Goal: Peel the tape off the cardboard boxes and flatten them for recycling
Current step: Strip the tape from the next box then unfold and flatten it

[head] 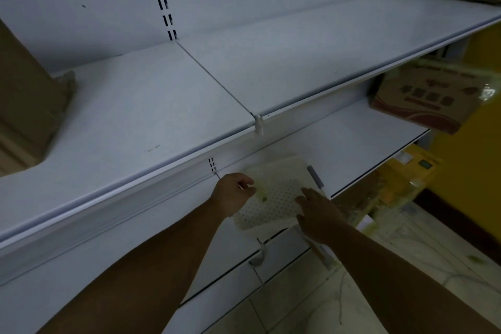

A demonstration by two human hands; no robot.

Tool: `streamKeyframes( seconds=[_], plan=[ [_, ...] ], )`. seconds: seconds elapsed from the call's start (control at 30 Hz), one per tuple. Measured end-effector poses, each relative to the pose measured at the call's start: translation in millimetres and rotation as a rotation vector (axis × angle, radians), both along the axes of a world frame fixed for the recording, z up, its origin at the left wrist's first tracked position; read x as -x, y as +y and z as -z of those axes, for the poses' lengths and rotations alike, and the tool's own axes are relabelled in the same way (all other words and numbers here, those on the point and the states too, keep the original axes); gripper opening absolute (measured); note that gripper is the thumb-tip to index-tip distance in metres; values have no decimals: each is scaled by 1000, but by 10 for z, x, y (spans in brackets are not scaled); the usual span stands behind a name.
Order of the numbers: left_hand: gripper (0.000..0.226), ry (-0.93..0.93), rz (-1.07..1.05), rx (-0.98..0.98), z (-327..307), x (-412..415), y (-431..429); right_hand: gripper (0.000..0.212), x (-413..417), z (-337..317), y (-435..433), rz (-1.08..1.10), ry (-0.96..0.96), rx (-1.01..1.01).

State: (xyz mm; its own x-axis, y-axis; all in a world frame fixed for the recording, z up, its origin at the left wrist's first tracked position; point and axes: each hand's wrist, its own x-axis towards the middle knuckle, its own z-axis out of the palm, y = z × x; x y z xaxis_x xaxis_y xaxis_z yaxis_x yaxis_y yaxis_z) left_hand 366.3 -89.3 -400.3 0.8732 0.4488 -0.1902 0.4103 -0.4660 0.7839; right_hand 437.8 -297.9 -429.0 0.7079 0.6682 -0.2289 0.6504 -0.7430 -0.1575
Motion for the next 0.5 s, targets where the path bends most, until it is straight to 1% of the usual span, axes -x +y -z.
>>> streamKeyframes(
  seconds=[0.03,0.13,0.23,0.37,0.43,0.5],
  plan=[
    [28,48,53,-65,4,13,-13,52,1,0,-15,-2,-6,17],
    [55,218,306,-305,-46,61,-57,57,51,-57,-47,3,-2,59],
    [62,299,468,-459,-222,85,-155,61,163,-204,-86,18,-11,73],
    [62,274,588,-576,-506,153,-359,64,411,-491,-217,32,-64,54],
    [60,226,652,-579,-696,221,-509,65,551,-676,-315,42,-85,54],
    [58,137,736,-528,-973,282,-737,67,673,-916,-452,60,-123,60]
  ],
)
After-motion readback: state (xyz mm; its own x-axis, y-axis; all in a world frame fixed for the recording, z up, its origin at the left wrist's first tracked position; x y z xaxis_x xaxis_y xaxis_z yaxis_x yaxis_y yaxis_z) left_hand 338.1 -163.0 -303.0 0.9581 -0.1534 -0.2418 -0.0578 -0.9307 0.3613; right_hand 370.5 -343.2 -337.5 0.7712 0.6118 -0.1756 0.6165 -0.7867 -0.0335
